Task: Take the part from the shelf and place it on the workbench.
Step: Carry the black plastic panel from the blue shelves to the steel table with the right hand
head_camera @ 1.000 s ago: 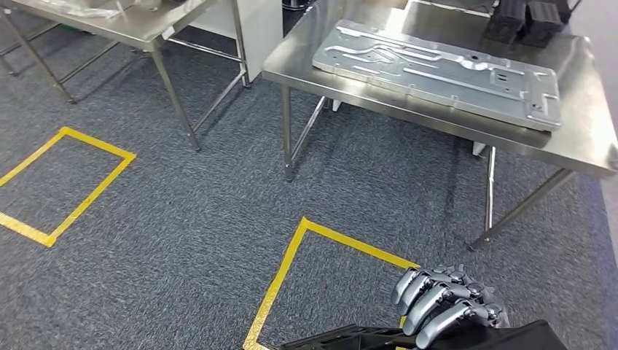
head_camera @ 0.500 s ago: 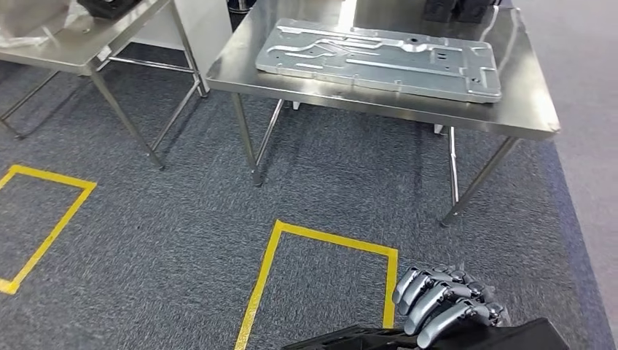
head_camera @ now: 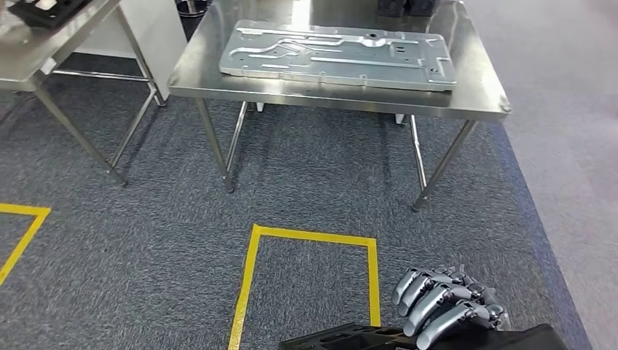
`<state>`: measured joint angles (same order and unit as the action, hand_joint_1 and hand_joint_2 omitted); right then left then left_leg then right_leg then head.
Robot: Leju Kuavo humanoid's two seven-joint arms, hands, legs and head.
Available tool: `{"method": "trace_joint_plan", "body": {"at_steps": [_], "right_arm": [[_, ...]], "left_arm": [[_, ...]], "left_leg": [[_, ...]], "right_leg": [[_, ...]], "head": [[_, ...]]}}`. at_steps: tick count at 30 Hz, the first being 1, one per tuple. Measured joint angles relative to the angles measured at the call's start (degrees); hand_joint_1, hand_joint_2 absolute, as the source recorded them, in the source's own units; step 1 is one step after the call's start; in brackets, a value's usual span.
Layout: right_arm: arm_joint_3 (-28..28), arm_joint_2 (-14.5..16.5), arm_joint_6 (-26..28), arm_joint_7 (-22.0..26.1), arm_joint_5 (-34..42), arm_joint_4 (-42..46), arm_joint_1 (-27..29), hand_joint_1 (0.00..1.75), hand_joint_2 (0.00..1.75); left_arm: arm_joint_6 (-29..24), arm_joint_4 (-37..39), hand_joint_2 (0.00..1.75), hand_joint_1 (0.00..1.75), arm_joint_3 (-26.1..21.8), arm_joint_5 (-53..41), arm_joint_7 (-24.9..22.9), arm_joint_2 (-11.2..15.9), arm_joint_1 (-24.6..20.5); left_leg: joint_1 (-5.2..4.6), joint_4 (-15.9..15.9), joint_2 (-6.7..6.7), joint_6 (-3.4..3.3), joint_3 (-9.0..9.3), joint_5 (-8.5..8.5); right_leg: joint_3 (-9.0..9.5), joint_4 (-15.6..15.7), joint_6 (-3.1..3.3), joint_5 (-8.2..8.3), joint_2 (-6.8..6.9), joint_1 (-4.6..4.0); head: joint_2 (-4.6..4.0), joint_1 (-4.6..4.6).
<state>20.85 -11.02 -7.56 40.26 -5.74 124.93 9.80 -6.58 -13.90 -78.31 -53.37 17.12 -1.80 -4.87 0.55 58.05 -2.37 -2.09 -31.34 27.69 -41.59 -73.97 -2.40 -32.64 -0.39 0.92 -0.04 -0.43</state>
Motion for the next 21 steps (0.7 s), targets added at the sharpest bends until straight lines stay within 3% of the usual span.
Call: {"method": "trace_joint_plan", "body": {"at_steps": [1,3,5,8,9,11,13,14,15,17,19,21], "right_arm": [[0.0,0.0,0.0,0.0,-0.1,0.0,0.0,1.24,1.75],[0.0,0.0,0.2,0.0,-0.5,0.0,0.0,1.24,1.75],[0.0,0.0,0.7,0.0,-1.5,0.0,0.0,1.24,1.75],[0.1,0.0,2.4,0.0,-2.9,0.1,0.1,1.24,1.75],[0.2,0.0,2.8,0.0,-3.1,0.1,0.1,1.24,1.75],[0.5,0.0,3.3,0.0,-3.3,0.1,0.0,1.24,1.75],[0.7,0.0,3.4,0.0,-3.5,0.1,-0.1,1.24,1.75],[0.8,0.0,3.5,0.0,-3.6,0.1,-0.1,1.24,1.75],[0.9,0.0,3.5,0.0,-3.8,0.0,-0.1,1.24,1.75],[1.0,0.0,3.5,0.0,-3.9,0.0,-0.2,1.24,1.75],[1.0,0.0,3.6,0.0,-4.0,0.0,-0.3,1.24,1.75],[1.0,0.0,3.7,0.0,-4.0,0.0,-0.4,1.24,1.75]], "left_arm": [[0.1,0.0,1.75,0.00,0.0,0.0,-0.1,0.0,0.0],[0.3,0.0,1.75,0.00,0.0,0.0,-0.2,0.0,-0.2],[0.6,0.0,1.75,0.00,0.0,0.0,-0.4,0.0,-0.3],[1.0,0.0,1.75,0.00,0.0,0.0,-0.6,0.1,-0.7],[1.1,0.0,1.75,0.00,0.0,0.0,-0.6,0.1,-0.7],[1.3,0.0,1.75,0.00,0.0,0.0,-0.6,0.2,-0.7],[1.6,0.0,1.75,0.00,0.0,0.0,-0.6,0.3,-0.5],[1.7,0.0,1.75,0.00,0.0,0.0,-0.6,0.3,-0.4],[1.8,0.0,1.75,0.00,0.0,0.0,-0.6,0.4,-0.2],[1.9,0.0,1.75,0.00,0.0,0.0,-0.6,0.4,-0.1],[2.0,0.0,1.75,0.00,0.0,0.0,-0.5,0.6,-0.2],[2.2,0.0,1.75,0.00,0.0,0.0,-0.4,0.6,-0.3]], "left_leg": [[-0.04,0.0,-0.65,0.05,0.10,0.11],[-0.12,0.0,-1.50,0.34,0.46,0.39],[-0.30,0.0,-2.05,0.90,0.66,0.69],[-0.42,-0.1,-2.59,1.84,1.06,0.89],[-0.39,0.2,-2.09,2.14,1.08,1.22],[-0.30,3.7,-0.15,2.60,-0.49,3.57],[-0.17,11.2,1.45,2.77,-4.17,7.08],[-0.15,14.4,1.71,2.82,-5.88,8.00],[-0.13,15.8,1.81,2.85,-6.77,7.81],[-0.03,12.1,1.84,2.82,-5.45,4.44],[0.02,4.4,2.04,2.55,-2.17,0.90],[-0.11,0.7,2.23,1.92,-0.67,-0.07]], "right_leg": [[0.73,1.5,0.08,1.32,0.26,-0.01],[4.73,9.0,0.56,4.84,1.51,-0.21],[7.73,14.6,1.14,6.47,2.48,-0.65],[8.28,15.8,1.82,6.62,1.94,-0.87],[8.50,16.2,2.09,6.78,1.74,-0.74],[8.91,16.9,2.66,7.10,1.38,-0.45],[8.87,16.9,2.99,7.07,1.01,-0.55],[8.84,16.9,3.06,7.02,0.75,-0.60],[8.84,16.8,3.09,6.97,0.47,-0.63],[8.92,16.6,2.99,6.83,-0.07,-0.62],[8.91,16.1,2.62,6.52,-0.47,-0.68],[8.73,15.8,2.07,6.31,-0.73,-0.78]], "head": [[0.00,0.00],[0.00,0.01],[0.00,0.04],[0.00,0.05],[0.00,0.08],[0.00,0.27],[-0.01,0.45],[-0.01,0.47],[-0.01,0.48],[0.00,0.48],[0.00,0.46],[0.00,0.43]]}}
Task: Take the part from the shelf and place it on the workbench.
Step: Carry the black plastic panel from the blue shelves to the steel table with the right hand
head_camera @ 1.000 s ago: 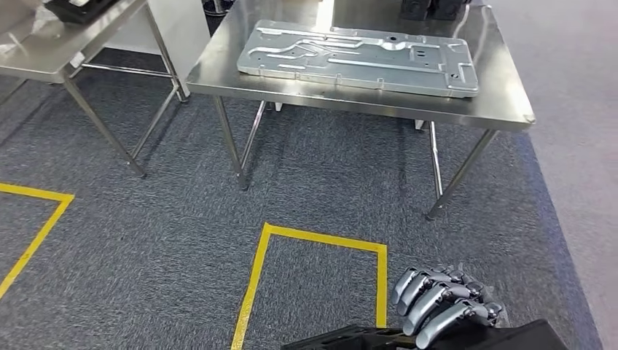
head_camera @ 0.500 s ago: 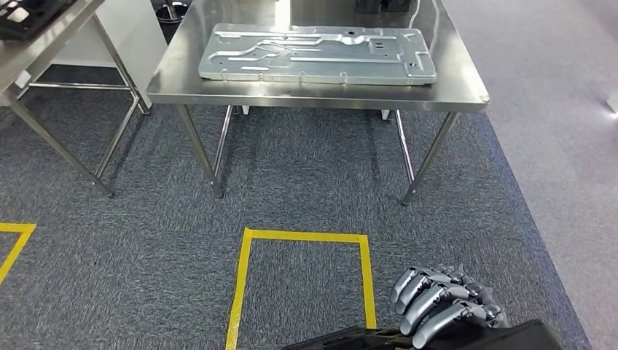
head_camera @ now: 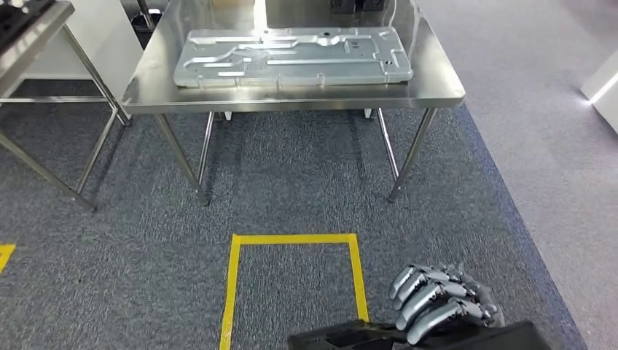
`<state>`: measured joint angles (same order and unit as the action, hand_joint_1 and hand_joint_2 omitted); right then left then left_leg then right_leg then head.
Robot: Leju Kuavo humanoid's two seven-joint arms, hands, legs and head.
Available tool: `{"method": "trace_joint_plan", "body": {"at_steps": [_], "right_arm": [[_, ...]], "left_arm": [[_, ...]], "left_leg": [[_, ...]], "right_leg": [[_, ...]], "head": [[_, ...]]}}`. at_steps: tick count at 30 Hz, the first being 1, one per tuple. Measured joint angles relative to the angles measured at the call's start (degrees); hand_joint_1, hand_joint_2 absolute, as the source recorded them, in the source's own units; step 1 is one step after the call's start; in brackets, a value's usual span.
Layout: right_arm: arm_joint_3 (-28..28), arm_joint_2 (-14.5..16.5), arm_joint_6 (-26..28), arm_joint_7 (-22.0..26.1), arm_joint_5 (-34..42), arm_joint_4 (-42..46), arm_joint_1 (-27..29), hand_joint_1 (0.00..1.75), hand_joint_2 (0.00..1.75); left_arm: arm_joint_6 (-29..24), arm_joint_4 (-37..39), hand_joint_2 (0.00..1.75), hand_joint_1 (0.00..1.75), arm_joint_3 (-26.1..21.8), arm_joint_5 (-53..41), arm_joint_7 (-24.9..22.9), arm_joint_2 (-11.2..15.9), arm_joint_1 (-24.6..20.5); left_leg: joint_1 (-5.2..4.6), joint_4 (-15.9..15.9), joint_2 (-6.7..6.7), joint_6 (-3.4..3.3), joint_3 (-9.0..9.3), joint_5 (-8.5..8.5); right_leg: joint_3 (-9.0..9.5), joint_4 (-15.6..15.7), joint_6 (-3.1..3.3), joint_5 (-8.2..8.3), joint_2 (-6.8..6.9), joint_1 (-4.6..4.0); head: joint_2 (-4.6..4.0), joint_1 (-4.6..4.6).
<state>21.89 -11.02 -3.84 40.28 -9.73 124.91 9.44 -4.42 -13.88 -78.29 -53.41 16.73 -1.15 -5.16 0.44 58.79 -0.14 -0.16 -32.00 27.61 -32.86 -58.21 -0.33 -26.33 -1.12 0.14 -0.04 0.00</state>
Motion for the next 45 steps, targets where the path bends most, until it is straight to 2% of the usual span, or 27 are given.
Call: {"method": "trace_joint_plan", "body": {"at_steps": [2,4,5,7,8,9,10,11,13,15,19,21,23,24,25,26,28,30,33,35,38,39,40,41,42,43,45], "right_arm": [[0.0,0.0,0.1,0.0,0.0,0.0,0.0,1.24,1.75],[0.0,0.0,0.2,0.0,0.0,0.0,-0.1,1.24,1.75],[0.0,0.0,0.2,0.0,0.0,0.0,-0.1,1.24,1.75],[0.1,0.0,0.4,0.0,0.0,0.0,-0.2,1.24,1.75],[0.1,0.0,0.4,0.0,0.0,0.0,-0.2,1.24,1.75],[0.1,0.0,0.4,0.0,0.0,0.0,-0.2,1.24,1.75],[0.1,0.0,0.4,0.0,0.0,0.0,-0.2,1.24,1.75],[0.1,0.0,0.5,0.0,0.0,0.0,-0.2,1.24,1.75],[0.1,0.0,0.5,0.0,0.0,0.0,-0.2,1.24,1.75],[0.1,0.0,0.5,0.0,0.0,0.0,-0.3,1.24,1.75],[0.1,0.0,0.5,0.0,0.1,0.0,-0.3,1.24,1.75],[0.1,0.0,0.6,0.0,0.2,0.0,-0.3,1.24,1.75],[0.1,0.0,0.6,0.0,0.2,0.0,-0.3,1.24,1.75],[0.1,0.0,0.6,0.0,0.3,0.0,-0.3,1.24,1.75],[0.1,0.0,0.6,0.0,0.3,0.0,-0.3,1.24,1.75],[0.1,0.0,0.6,0.0,0.3,0.0,-0.3,1.24,1.75],[0.1,0.0,0.5,0.0,0.3,0.0,-0.3,1.24,1.75],[0.1,0.1,0.5,0.0,0.4,0.0,-0.3,1.24,1.75],[0.1,0.1,0.5,0.0,0.4,0.0,-0.4,1.24,1.75],[0.1,0.1,0.5,0.0,0.4,0.0,-0.4,1.24,1.75],[0.1,0.1,0.5,0.0,0.4,0.0,-0.3,1.24,1.75],[0.1,0.1,0.5,0.0,0.4,0.0,-0.3,1.24,1.75],[0.1,0.1,0.5,0.0,0.3,0.0,-0.3,1.24,1.75],[0.1,0.1,0.5,0.0,0.3,0.0,-0.3,1.24,1.75],[0.1,0.1,0.5,0.0,0.3,0.0,-0.3,1.24,1.75],[0.1,0.1,0.5,0.0,0.2,0.0,-0.3,1.24,1.75],[0.1,0.2,0.5,0.0,-0.2,0.0,-0.3,1.24,1.75]], "left_arm": [[0.1,0.0,1.75,0.00,0.0,0.0,0.1,0.0,0.0],[0.1,0.0,1.75,0.00,0.0,0.0,0.1,0.0,-0.1],[0.2,0.0,1.75,0.00,0.0,0.0,0.1,0.0,-0.1],[0.4,0.0,1.75,0.00,0.0,0.0,0.1,0.0,-0.1],[0.4,0.0,1.75,0.00,0.0,0.0,0.1,0.0,-0.1],[0.4,0.0,1.75,0.00,0.0,0.0,0.1,0.0,-0.1],[0.5,0.0,1.75,0.00,0.0,0.0,0.1,0.0,-0.1],[0.6,0.0,1.75,0.00,0.0,0.0,0.1,0.0,-0.1],[0.8,0.0,1.75,0.00,0.0,0.1,0.1,0.0,-0.1],[1.0,0.0,1.75,0.00,0.0,0.2,0.0,0.0,-0.1],[1.3,0.0,1.75,0.00,0.0,0.4,-0.1,0.0,-0.2],[1.5,0.0,1.75,0.00,0.0,0.5,-0.1,0.0,-0.2],[1.5,0.0,1.75,0.00,0.0,0.6,-0.2,0.0,-0.1],[1.5,0.0,1.75,0.00,0.0,0.6,-0.2,0.0,0.0],[1.5,0.0,1.75,0.00,0.0,0.6,-0.2,0.0,0.1],[1.5,0.0,1.75,0.00,0.0,0.6,-0.2,0.0,0.1],[1.6,0.0,1.75,0.00,0.0,0.7,-0.2,0.1,0.1],[1.6,0.0,1.75,0.00,0.0,0.7,-0.1,0.1,0.0],[1.6,0.0,1.75,0.00,0.0,0.7,-0.1,0.2,0.0],[1.7,0.0,1.75,0.00,0.0,0.9,0.0,0.2,0.0],[2.0,0.0,1.75,0.00,0.0,1.2,0.1,0.2,-0.1],[2.0,0.0,1.75,0.00,0.0,1.2,0.1,0.2,-0.1],[2.1,0.0,1.75,0.00,0.0,1.3,0.0,0.2,-0.1],[2.3,0.0,1.75,0.00,0.0,1.3,0.0,0.2,-0.1],[2.4,0.0,1.75,0.00,0.0,1.3,0.0,0.2,-0.1],[2.6,0.0,1.75,0.00,0.0,1.4,0.0,0.2,-0.1],[2.8,0.0,1.75,0.00,0.0,1.3,0.1,0.2,-0.1]], "left_leg": [[-0.15,-0.2,-0.04,-0.77,0.01,-0.08],[-0.09,-0.5,-0.16,-1.50,0.15,-0.39],[-0.01,-0.6,-0.25,-1.82,0.20,-0.53],[-0.08,-0.6,-0.40,-2.10,0.13,-0.55],[-0.14,-0.6,-0.45,-2.15,0.09,-0.53],[-0.21,-0.6,-0.49,-2.17,0.09,-0.50],[-0.25,-0.6,-0.51,-2.18,0.14,-0.46],[-0.28,-0.6,-0.51,-2.16,0.25,-0.41],[-0.42,-0.6,-0.50,-1.96,0.49,-0.22],[-0.52,-0.5,-0.53,-1.48,0.51,-0.05],[-0.41,0.2,-0.54,-0.20,0.35,0.72],[-0.27,5.0,-0.35,0.26,-1.74,3.59],[-0.15,12.3,-0.32,0.55,-5.28,6.87],[-0.08,14.7,-0.33,0.69,-6.54,7.37],[0.01,15.1,-0.33,0.80,-6.86,6.74],[0.13,13.7,-0.33,0.89,-6.34,5.31],[0.38,6.2,-0.24,0.94,-2.95,1.47],[0.34,1.1,-0.07,0.53,-0.63,-0.16],[0.05,0.3,-0.03,-0.59,-0.50,-0.24],[0.10,0.0,-0.11,-1.33,-0.42,-0.52],[0.06,-0.1,-0.28,-1.98,-0.44,-0.57],[-0.01,-0.1,-0.33,-2.05,-0.45,-0.55],[-0.06,-0.1,-0.35,-2.07,-0.44,-0.53],[-0.08,-0.1,-0.35,-2.06,-0.39,-0.52],[-0.08,-0.1,-0.33,-2.03,-0.30,-0.49],[-0.08,-0.1,-0.32,-1.97,-0.20,-0.45],[-0.24,-0.1,-0.30,-1.58,-0.13,-0.34]], "right_leg": [[-0.12,-0.1,-0.60,-0.03,-0.09,0.03],[-0.64,-1.5,-1.22,-1.07,0.15,0.16],[-1.62,-3.7,-1.51,-2.45,0.30,0.22],[-5.04,-10.9,-1.92,-6.13,0.52,0.35],[-6.72,-14.2,-2.03,-7.32,0.53,0.43],[-7.68,-16.1,-2.07,-7.55,0.55,0.49],[-7.54,-15.7,-2.01,-6.65,0.57,0.53],[-6.27,-13.0,-1.84,-4.84,0.62,0.54],[-2.30,-5.0,-1.18,-1.29,0.99,0.27],[-0.17,-0.5,-0.58,-0.11,1.32,-0.17],[0.22,0.7,0.41,0.15,1.16,-0.07],[0.54,1.2,0.89,0.32,1.18,0.14],[0.55,1.1,1.14,0.23,1.14,0.07],[0.57,1.1,1.18,0.19,1.10,0.06],[0.61,1.0,1.16,0.13,1.02,0.07],[0.67,0.9,1.09,0.06,0.93,0.10],[0.71,0.5,0.70,-0.31,0.77,0.11],[0.47,-0.2,0.12,-0.68,0.62,0.01],[0.23,-0.3,-0.79,-0.75,0.56,0.08],[-0.44,-2.0,-1.39,-1.97,0.68,0.25],[-5.02,-11.6,-1.90,-6.89,0.81,0.47],[-6.62,-14.7,-1.99,-7.95,0.81,0.54],[-7.43,-16.2,-2.03,-7.97,0.81,0.59],[-7.15,-15.5,-1.97,-6.91,0.82,0.61],[-5.82,-12.8,-1.81,-5.05,0.83,0.61],[-3.83,-8.8,-1.52,-3.02,0.91,0.56],[-0.63,-2.2,-0.94,-0.78,1.14,0.22]], "head": [[0.00,-0.01],[0.00,-0.06],[0.00,-0.09],[0.00,-0.16],[0.00,-0.15],[0.00,-0.15],[0.00,-0.15],[0.00,-0.16],[0.00,-0.16],[0.00,-0.13],[-0.01,-0.09],[-0.01,0.00],[0.00,0.07],[0.00,0.07],[0.00,0.07],[0.00,0.07],[0.00,0.06],[0.00,0.04],[0.00,0.03],[-0.01,-0.01],[-0.01,-0.05],[0.00,-0.05],[0.00,-0.05],[0.00,-0.05],[0.00,-0.06],[0.00,-0.06],[-0.01,-0.04]]}}
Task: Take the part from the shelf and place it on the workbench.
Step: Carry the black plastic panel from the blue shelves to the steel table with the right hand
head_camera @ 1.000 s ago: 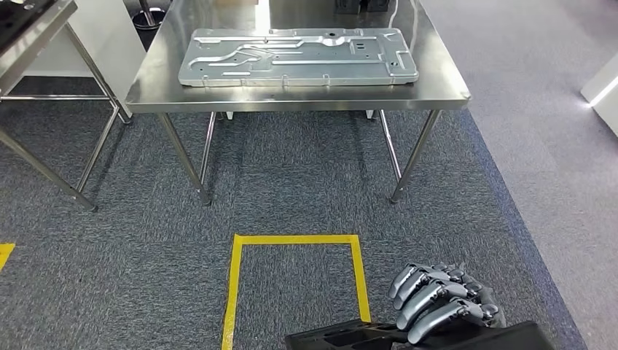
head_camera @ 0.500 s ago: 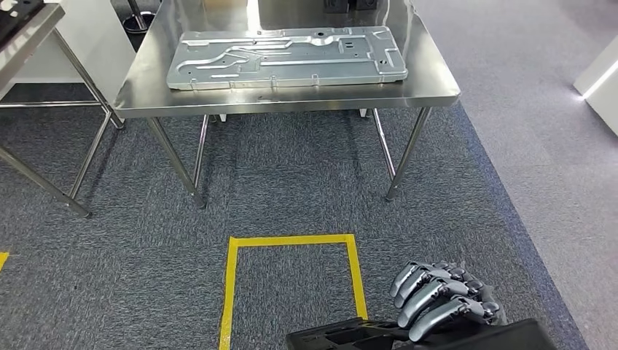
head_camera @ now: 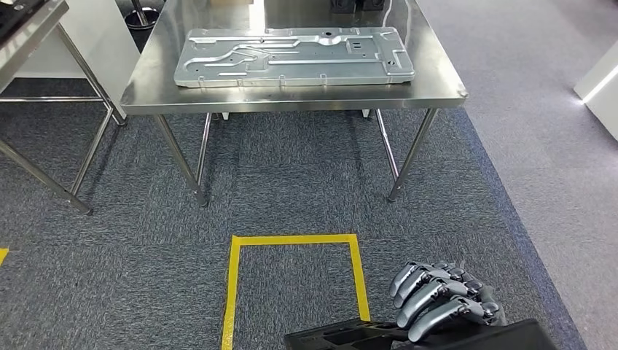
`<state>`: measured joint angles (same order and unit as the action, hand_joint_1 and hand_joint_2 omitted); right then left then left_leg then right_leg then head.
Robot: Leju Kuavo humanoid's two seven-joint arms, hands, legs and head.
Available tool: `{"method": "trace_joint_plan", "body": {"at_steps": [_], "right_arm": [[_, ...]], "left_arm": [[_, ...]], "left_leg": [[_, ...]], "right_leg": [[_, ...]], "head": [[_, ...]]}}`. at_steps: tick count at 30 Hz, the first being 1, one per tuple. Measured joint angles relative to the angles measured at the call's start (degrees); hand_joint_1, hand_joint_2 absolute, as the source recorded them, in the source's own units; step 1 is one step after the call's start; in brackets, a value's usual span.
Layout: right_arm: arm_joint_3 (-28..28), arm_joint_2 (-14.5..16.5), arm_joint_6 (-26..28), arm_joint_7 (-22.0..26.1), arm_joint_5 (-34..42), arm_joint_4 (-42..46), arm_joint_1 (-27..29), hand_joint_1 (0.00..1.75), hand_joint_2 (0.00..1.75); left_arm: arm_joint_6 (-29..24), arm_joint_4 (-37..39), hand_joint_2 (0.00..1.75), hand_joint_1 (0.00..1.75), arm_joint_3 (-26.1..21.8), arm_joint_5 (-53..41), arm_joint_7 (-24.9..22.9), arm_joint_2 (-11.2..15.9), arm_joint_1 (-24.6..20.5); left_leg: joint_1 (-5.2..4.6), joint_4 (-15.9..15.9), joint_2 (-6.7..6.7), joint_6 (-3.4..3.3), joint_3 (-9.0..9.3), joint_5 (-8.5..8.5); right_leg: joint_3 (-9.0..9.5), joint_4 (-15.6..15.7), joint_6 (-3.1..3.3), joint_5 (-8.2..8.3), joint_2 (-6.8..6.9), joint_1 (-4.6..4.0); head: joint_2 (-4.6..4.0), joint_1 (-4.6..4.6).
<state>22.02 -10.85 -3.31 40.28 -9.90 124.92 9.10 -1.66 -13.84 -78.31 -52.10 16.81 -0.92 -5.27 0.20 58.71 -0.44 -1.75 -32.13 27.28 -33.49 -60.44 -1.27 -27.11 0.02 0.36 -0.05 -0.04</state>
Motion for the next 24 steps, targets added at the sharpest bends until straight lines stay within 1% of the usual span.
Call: {"method": "trace_joint_plan", "body": {"at_steps": [1,2,4,5,6,7,8,9,10,11,12,13,14,15,16,17,19,20,21,22,24], "right_arm": [[0.0,0.1,0.0,0.0,-0.4,0.0,0.0,1.24,1.75],[0.1,0.2,0.1,0.0,-0.9,0.0,0.1,1.24,1.75],[0.3,0.5,0.4,0.0,-1.7,0.0,0.2,1.24,1.75],[0.5,0.6,0.6,0.0,-1.9,0.0,0.3,1.24,1.75],[0.7,0.7,0.7,0.0,-2.0,0.0,0.3,1.24,1.75],[0.8,0.8,0.9,0.0,-2.0,0.0,0.3,1.24,1.75],[0.9,0.9,1.0,0.0,-2.0,0.0,0.4,1.24,1.75],[1.0,1.0,1.1,0.0,-1.9,0.0,0.4,1.24,1.75],[1.1,1.0,1.1,0.0,-1.9,0.0,0.4,1.24,1.75],[1.2,1.0,1.1,0.0,-1.9,0.0,0.4,1.24,1.75],[1.2,1.1,1.0,0.0,-1.8,0.0,0.4,1.24,1.75],[1.2,1.1,0.9,0.0,-1.8,0.0,0.3,1.24,1.75],[1.2,1.2,0.8,0.0,-1.8,0.0,0.3,1.24,1.75],[1.2,1.3,0.6,0.0,-1.8,0.0,0.2,1.24,1.75],[1.2,1.4,0.3,0.0,-1.8,0.0,0.1,1.24,1.75],[1.2,1.4,0.2,0.0,-1.7,0.0,0.0,1.24,1.75],[1.2,1.5,0.0,0.0,-1.6,0.0,-0.1,1.24,1.75],[1.2,1.6,0.0,0.0,-1.6,0.0,-0.2,1.24,1.75],[1.2,1.6,-0.1,0.0,-1.5,0.0,-0.4,1.24,1.75],[1.2,1.7,-0.2,0.0,-1.4,0.0,-0.5,1.24,1.75],[1.1,1.7,-0.6,0.0,-1.3,0.0,-0.6,1.24,1.75]], "left_arm": [[0.0,0.0,1.75,0.00,0.0,0.0,0.0,0.0,0.0],[0.0,0.0,1.75,0.00,0.0,-0.1,0.0,0.0,0.0],[0.1,0.0,1.75,0.00,0.0,-0.2,0.1,0.0,0.0],[0.1,0.0,1.75,0.00,0.0,-0.2,0.2,0.0,-0.1],[0.1,0.0,1.75,0.00,0.0,-0.2,0.2,0.1,-0.1],[0.1,0.0,1.75,0.00,0.0,-0.2,0.2,0.1,-0.1],[0.1,0.0,1.75,0.00,0.0,-0.2,0.2,0.1,0.0],[0.1,0.0,1.75,0.00,0.0,-0.2,0.2,0.1,0.0],[0.1,0.0,1.75,0.00,0.0,-0.2,0.2,0.1,0.1],[0.2,0.0,1.75,0.00,0.0,-0.2,0.2,0.1,0.1],[0.2,0.0,1.75,0.00,0.0,-0.2,0.3,0.1,0.1],[0.2,0.0,1.75,0.00,0.0,-0.2,0.3,0.1,0.1],[0.2,0.0,1.75,0.00,0.0,-0.2,0.3,0.1,0.1],[0.2,0.0,1.75,0.00,0.0,-0.2,0.4,0.2,0.0],[0.2,0.0,1.75,0.00,0.0,-0.2,0.4,0.2,0.0],[0.2,0.0,1.75,0.00,0.0,-0.2,0.4,0.2,0.0],[0.1,0.0,1.75,0.00,0.0,-0.3,0.5,0.2,0.0],[0.1,0.0,1.75,0.00,0.0,-0.4,0.4,0.2,0.0],[0.1,0.0,1.75,0.00,0.0,-0.5,0.4,0.2,0.0],[0.0,0.0,1.75,0.00,0.0,-0.6,0.4,0.2,-0.1],[0.1,0.0,1.75,0.00,0.0,-0.5,0.5,0.2,-0.1]], "left_leg": [[-0.05,0.0,-0.02,0.29,-0.02,0.06],[-0.08,0.0,-0.06,0.64,-0.03,0.07],[0.00,0.1,-0.10,1.33,-0.01,0.32],[0.04,1.0,-0.07,1.63,-0.30,0.98],[0.09,2.8,-0.02,1.87,-1.07,2.22],[0.19,5.8,0.03,2.04,-2.39,3.93],[0.23,9.6,0.05,2.18,-4.14,5.82],[0.28,13.2,0.05,2.31,-5.84,7.18],[0.34,15.4,0.05,2.43,-6.94,7.59],[0.42,15.5,0.05,2.53,-7.08,6.86],[0.52,13.3,0.05,2.59,-6.12,5.14],[0.64,9.6,0.05,2.62,-4.37,2.99],[0.64,5.7,0.09,2.58,-2.58,1.51],[0.62,2.8,0.16,2.36,-1.25,0.59],[0.55,1.2,0.24,2.09,-0.53,0.32],[0.38,0.8,0.30,1.72,-0.40,0.53],[0.33,0.6,0.30,0.89,-0.39,0.25],[0.35,0.4,0.28,0.49,-0.34,0.12],[0.43,0.3,0.24,0.13,-0.30,-0.01],[0.46,0.2,0.20,-0.11,-0.30,-0.07],[0.36,0.2,0.14,-0.33,-0.39,-0.06]], "right_leg": [[0.64,1.5,0.23,0.22,0.06,-0.19],[0.70,1.9,0.41,0.08,0.05,-0.38],[0.85,2.3,0.99,0.37,-0.06,-0.22],[1.01,2.6,1.31,0.50,-0.06,-0.10],[1.18,2.9,1.61,0.62,-0.04,0.02],[1.25,3.0,1.77,0.63,0.00,-0.02],[1.24,3.0,1.91,0.58,0.00,-0.07],[1.23,2.9,1.97,0.56,-0.01,-0.12],[1.24,2.9,1.99,0.52,-0.02,-0.14],[1.28,2.8,1.99,0.46,-0.05,-0.13],[1.35,2.7,1.92,0.37,-0.08,-0.09],[1.41,2.6,1.78,0.22,-0.13,-0.06],[1.36,2.2,1.52,0.01,-0.18,-0.13],[1.26,2.0,1.24,-0.16,-0.23,-0.20],[1.14,1.7,0.96,-0.27,-0.28,-0.25],[1.04,1.7,0.65,-0.29,-0.31,-0.28],[1.02,1.6,0.07,-0.39,-0.32,-0.08],[0.79,0.9,-0.24,-0.91,-0.29,-0.02],[0.07,-0.7,-0.51,-2.03,-0.26,0.06],[-1.20,-3.5,-0.73,-3.63,-0.24,0.15],[-4.82,-10.8,-1.04,-6.94,-0.22,0.27]], "head": [[0.00,0.02],[0.01,0.04],[0.00,0.05],[0.00,0.09],[0.00,0.13],[0.00,0.16],[0.01,0.20],[0.01,0.21],[0.01,0.21],[0.01,0.21],[0.01,0.21],[0.01,0.21],[0.01,0.22],[0.01,0.20],[0.01,0.19],[0.01,0.17],[0.01,0.17],[0.01,0.16],[0.01,0.15],[0.01,0.13],[0.01,0.12]]}}
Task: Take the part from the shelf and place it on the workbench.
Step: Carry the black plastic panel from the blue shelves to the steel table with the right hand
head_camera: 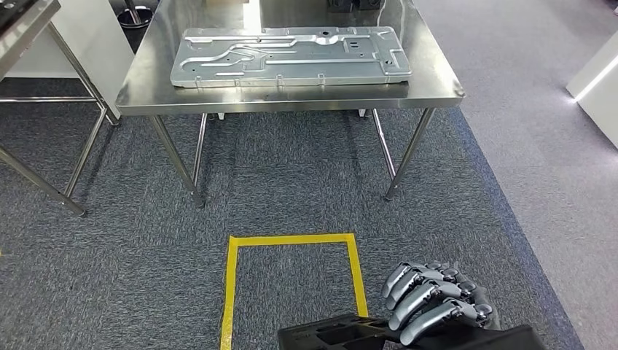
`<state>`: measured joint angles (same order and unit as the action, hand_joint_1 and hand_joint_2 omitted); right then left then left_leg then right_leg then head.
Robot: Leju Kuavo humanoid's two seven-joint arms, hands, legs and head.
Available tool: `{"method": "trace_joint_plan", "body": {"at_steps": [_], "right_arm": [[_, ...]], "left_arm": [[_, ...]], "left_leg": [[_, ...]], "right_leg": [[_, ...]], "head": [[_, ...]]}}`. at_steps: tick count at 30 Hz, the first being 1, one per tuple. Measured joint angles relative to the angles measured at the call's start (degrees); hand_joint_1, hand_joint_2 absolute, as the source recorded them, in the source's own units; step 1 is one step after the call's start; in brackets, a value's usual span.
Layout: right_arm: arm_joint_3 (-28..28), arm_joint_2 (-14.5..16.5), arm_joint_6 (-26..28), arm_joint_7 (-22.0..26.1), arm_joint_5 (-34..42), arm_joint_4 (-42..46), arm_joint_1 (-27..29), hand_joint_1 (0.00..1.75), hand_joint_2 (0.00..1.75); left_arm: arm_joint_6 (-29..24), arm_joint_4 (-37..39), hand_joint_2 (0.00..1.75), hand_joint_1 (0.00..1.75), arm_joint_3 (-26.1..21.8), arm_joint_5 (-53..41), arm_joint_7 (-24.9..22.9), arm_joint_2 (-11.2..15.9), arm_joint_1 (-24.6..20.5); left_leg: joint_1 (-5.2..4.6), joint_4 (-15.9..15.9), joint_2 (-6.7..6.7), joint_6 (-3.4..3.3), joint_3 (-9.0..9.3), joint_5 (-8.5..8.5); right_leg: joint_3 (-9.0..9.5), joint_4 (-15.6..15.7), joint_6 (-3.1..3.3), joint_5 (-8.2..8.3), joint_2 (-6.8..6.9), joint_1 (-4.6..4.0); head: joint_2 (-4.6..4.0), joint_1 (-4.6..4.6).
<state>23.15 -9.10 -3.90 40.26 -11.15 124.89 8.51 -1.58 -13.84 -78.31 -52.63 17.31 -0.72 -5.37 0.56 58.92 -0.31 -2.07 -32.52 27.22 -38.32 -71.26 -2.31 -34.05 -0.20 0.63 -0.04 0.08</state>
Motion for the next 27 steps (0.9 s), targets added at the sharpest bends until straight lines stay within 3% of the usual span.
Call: {"method": "trace_joint_plan", "body": {"at_steps": [1,2,3,6,8,11,13,15,16,17,18,21,23,27], "right_arm": [[0.0,0.0,-0.2,0.0,0.1,0.0,0.0,1.24,1.75],[-0.1,0.1,-0.4,0.0,0.2,-0.1,0.0,1.24,1.75],[-0.2,0.1,-0.7,0.0,0.3,-0.1,0.0,1.24,1.75],[-0.5,0.4,-1.3,0.0,0.5,-0.1,-0.4,1.24,1.75],[-0.7,0.6,-1.6,0.0,0.6,-0.2,-0.6,1.24,1.75],[-0.9,0.9,-2.0,0.0,0.7,-0.2,-0.8,1.24,1.75],[-1.0,1.0,-2.2,0.0,0.9,-0.2,-1.0,1.24,1.75],[-1.1,1.1,-2.3,0.0,1.0,-0.3,-1.1,1.24,1.75],[-1.2,1.2,-2.3,0.0,1.1,-0.4,-1.1,1.24,1.75],[-1.3,1.2,-2.3,0.0,1.1,-0.5,-1.1,1.24,1.75],[-1.4,1.2,-2.3,0.0,1.2,-0.5,-1.1,1.24,1.75],[-1.5,1.2,-2.3,0.0,1.3,-0.6,-1.4,1.24,1.75],[-1.7,1.2,-2.4,0.0,1.4,-0.6,-1.6,1.24,1.75],[-2.1,1.2,-2.4,0.0,1.4,-0.6,-1.9,1.24,1.75]], "left_arm": [[0.0,0.0,1.75,0.00,0.0,0.0,0.1,0.0,0.0],[0.1,0.0,1.75,0.00,0.0,0.0,0.1,0.0,0.0],[0.1,0.0,1.75,0.00,0.0,0.0,0.1,0.0,0.0],[0.2,0.0,1.75,0.00,0.0,0.0,0.2,0.0,0.0],[0.3,0.0,1.75,0.00,0.0,0.0,0.2,0.0,0.0],[0.2,0.0,1.75,0.00,0.0,0.0,0.2,0.0,-0.1],[0.2,0.0,1.75,0.00,0.0,0.0,0.2,0.0,-0.1],[0.2,0.0,1.75,0.00,0.0,0.0,0.2,0.0,0.0],[0.2,0.0,1.75,0.00,0.0,0.0,0.2,0.0,0.1],[0.2,0.0,1.75,0.00,0.0,0.0,0.2,0.0,0.1],[0.2,0.0,1.75,0.00,0.0,0.0,0.2,0.0,0.1],[0.2,0.0,1.75,0.00,0.0,-0.1,0.3,0.1,0.0],[0.2,0.0,1.75,0.00,0.0,-0.1,0.3,0.1,0.0],[0.2,0.0,1.75,0.00,0.0,-0.2,0.3,0.1,0.1]], "left_leg": [[-0.06,0.0,-0.02,-0.02,-0.02,0.01],[-0.10,0.0,-0.02,-0.02,0.00,0.02],[-0.12,0.0,0.01,-0.01,0.08,0.03],[-0.22,0.0,0.08,0.28,0.31,0.15],[-0.26,0.0,0.03,0.86,0.23,0.17],[-0.20,0.3,-0.04,1.86,0.13,0.59],[-0.15,4.0,0.03,2.25,-1.41,3.03],[-0.03,11.2,0.07,2.49,-4.72,6.59],[0.01,14.2,0.06,2.62,-6.15,7.51],[0.04,15.4,0.06,2.72,-6.79,7.37],[0.08,14.4,0.06,2.78,-6.40,6.15],[0.21,3.9,0.07,2.64,-1.52,1.00],[0.09,0.4,0.14,2.08,0.06,0.40],[0.02,-0.1,0.19,0.64,0.43,0.44]], "right_leg": [[-1.35,-2.6,-0.06,-0.62,0.00,0.06],[-1.81,-3.3,-0.03,-0.19,0.01,0.08],[-1.09,-1.6,0.13,1.36,0.01,0.08],[4.15,9.4,1.05,6.53,0.14,-0.26],[5.38,12.5,1.51,7.01,0.21,-0.67],[5.62,13.4,2.28,7.47,0.14,-0.53],[5.98,14.0,2.81,7.78,0.21,-0.24],[6.01,14.0,3.05,7.74,0.26,-0.38],[6.02,14.0,3.09,7.70,0.25,-0.43],[6.05,14.0,3.10,7.65,0.23,-0.44],[6.10,13.9,3.06,7.58,0.21,-0.42],[6.25,13.4,2.54,7.06,0.13,-0.46],[6.07,13.0,1.98,6.74,0.07,-0.61],[5.50,11.4,0.72,5.72,0.08,-0.45]], "head": [[0.00,0.01],[0.00,0.00],[0.00,0.00],[0.00,0.01],[0.00,0.03],[-0.01,0.07],[-0.01,0.16],[-0.01,0.24],[0.00,0.24],[0.00,0.24],[0.00,0.25],[-0.01,0.25],[0.00,0.21],[-0.01,0.17]]}}
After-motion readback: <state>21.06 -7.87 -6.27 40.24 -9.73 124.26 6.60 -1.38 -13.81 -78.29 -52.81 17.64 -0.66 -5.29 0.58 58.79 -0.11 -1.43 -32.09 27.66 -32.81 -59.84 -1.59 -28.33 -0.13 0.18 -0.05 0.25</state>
